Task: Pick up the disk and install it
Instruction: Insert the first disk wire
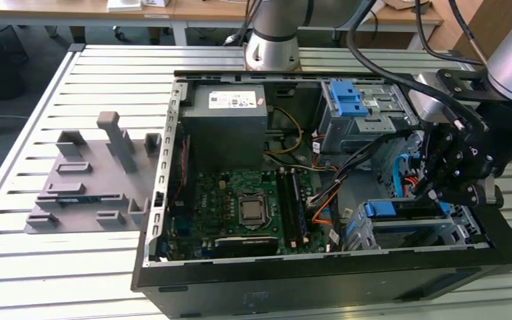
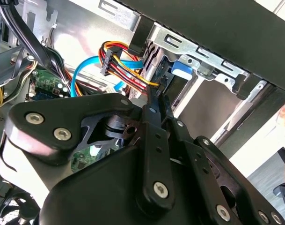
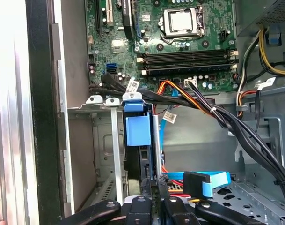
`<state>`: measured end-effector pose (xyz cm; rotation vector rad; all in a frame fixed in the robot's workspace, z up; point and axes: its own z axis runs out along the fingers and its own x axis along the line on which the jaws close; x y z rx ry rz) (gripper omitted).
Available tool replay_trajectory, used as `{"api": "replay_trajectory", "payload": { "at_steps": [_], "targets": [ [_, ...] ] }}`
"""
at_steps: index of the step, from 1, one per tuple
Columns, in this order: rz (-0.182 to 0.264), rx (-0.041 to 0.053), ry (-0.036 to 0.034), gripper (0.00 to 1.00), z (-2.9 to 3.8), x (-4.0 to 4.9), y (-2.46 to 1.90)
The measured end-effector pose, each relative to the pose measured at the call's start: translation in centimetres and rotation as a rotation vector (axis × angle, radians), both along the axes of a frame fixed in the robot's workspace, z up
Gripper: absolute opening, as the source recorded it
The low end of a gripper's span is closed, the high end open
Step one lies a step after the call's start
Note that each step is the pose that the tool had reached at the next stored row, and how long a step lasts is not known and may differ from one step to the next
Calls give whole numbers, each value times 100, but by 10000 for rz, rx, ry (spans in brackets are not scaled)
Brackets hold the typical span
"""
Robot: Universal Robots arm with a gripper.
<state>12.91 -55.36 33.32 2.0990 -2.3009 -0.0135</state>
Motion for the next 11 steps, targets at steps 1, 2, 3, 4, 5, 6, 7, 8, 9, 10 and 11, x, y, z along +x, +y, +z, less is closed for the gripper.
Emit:
{"api": "replay_trajectory", "payload": {
  "at_steps": [1,2,3,4,5,6,7,8,9,10,11],
  "targets": [
    [32,1,0,17,0,0,-2],
    [58,1,0,17,1,0,-4],
    [73,1,0,17,2,0,-6],
    [76,0,0,17,2,0,-7],
    [78,1,0,17,2,0,-8],
    [77,1,0,17,6,0,-10],
    [78,2,0,17,10,0,-12],
    [77,3,0,17,16,0,-12],
    [81,3,0,17,24,0,-13],
    [85,4,0,17,27,0,-14],
    [93,3,0,17,27,0,-16]
  ]
}}
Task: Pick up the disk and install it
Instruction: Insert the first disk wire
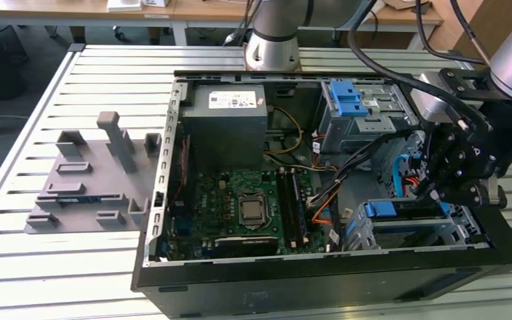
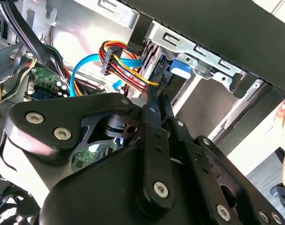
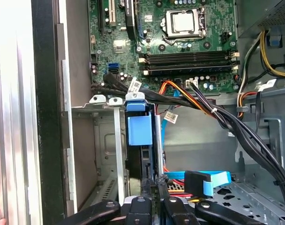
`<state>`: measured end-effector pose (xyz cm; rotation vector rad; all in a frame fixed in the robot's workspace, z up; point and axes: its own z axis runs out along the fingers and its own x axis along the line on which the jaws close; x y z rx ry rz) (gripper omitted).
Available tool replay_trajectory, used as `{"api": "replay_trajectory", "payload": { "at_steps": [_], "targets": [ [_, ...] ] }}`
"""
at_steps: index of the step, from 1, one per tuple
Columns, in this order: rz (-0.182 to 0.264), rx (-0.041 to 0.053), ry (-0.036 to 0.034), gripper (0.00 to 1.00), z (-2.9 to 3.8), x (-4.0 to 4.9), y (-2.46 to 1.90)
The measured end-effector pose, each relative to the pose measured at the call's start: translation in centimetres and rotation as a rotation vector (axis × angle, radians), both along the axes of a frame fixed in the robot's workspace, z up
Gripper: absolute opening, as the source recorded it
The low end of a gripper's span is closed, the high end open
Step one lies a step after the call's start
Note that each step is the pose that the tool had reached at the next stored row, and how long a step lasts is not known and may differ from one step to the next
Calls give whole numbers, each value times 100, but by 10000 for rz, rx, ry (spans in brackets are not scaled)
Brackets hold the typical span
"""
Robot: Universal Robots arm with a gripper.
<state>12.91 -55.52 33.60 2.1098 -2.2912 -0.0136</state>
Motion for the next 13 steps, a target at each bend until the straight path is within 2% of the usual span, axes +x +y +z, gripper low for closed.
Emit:
{"api": "replay_trajectory", "payload": {
  "at_steps": [5,13],
  "targets": [
    [152,0,0,17,-3,0,-18],
    [164,5,0,17,-9,0,-6]
  ]
}}
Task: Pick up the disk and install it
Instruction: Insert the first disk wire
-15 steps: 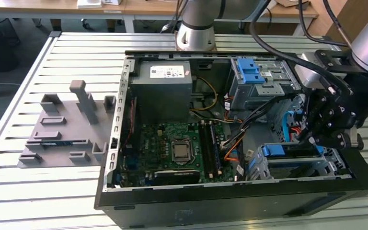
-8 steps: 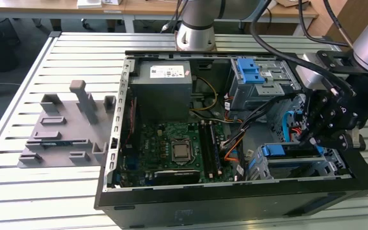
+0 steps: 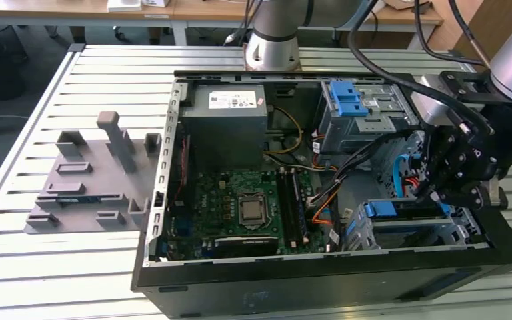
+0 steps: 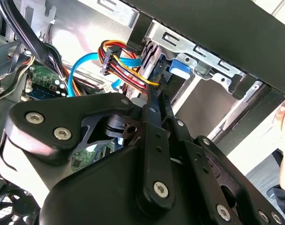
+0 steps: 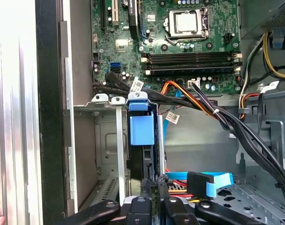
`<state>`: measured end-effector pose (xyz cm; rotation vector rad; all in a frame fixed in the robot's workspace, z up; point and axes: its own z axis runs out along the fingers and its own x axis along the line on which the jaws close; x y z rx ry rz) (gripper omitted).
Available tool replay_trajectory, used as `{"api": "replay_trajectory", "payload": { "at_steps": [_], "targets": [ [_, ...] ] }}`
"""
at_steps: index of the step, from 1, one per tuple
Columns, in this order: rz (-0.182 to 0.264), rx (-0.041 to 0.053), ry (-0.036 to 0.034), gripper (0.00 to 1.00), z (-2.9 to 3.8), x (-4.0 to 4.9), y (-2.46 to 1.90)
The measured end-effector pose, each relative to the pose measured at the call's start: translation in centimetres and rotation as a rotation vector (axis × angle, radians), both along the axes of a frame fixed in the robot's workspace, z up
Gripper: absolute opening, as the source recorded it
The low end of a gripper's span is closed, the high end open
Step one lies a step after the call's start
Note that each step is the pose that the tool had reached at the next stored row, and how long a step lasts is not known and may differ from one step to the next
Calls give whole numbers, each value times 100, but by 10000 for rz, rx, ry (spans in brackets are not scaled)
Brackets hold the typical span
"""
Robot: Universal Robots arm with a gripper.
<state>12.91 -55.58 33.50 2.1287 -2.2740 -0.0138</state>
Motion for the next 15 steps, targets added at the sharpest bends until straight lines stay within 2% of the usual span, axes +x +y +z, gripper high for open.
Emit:
{"api": "replay_trajectory", "payload": {
  "at_steps": [15],
  "targets": [
    [5,-3,0,17,-27,0,8]
  ]
}}
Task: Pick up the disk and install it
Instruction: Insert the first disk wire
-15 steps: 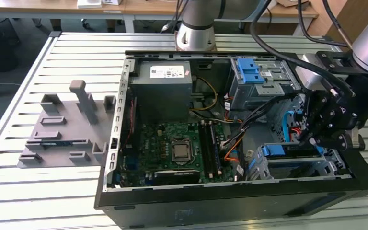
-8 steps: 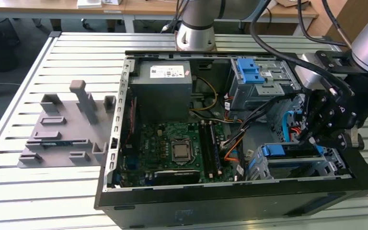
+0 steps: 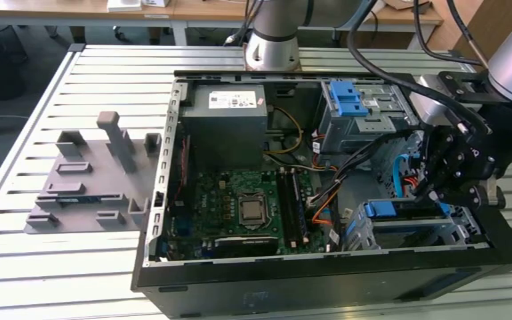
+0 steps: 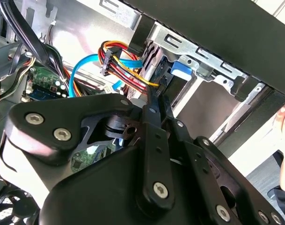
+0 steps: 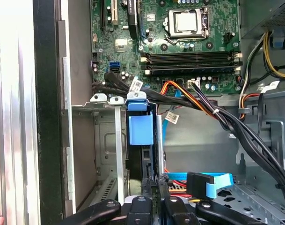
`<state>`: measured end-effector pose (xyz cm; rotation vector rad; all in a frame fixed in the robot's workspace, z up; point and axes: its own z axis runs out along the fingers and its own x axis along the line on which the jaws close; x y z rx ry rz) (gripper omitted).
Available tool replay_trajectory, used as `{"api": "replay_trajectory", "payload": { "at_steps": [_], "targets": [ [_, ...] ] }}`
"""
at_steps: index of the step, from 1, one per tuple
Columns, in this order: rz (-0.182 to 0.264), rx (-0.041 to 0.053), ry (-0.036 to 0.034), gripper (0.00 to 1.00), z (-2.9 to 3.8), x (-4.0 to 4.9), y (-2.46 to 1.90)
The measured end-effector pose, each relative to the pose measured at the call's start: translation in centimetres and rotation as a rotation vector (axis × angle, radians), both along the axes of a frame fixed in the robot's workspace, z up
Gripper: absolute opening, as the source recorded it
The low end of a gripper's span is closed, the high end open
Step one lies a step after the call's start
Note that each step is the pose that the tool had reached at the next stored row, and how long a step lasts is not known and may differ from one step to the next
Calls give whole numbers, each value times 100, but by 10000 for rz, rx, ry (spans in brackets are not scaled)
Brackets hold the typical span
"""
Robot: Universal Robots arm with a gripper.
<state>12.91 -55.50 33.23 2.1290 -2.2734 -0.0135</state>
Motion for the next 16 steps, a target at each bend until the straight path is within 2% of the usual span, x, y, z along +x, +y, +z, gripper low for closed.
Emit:
{"api": "replay_trajectory", "payload": {
  "at_steps": [1,16],
  "targets": [
    [0,19,0,17,-10,0,0],
    [-1,6,1,18,-25,0,0]
  ]
}}
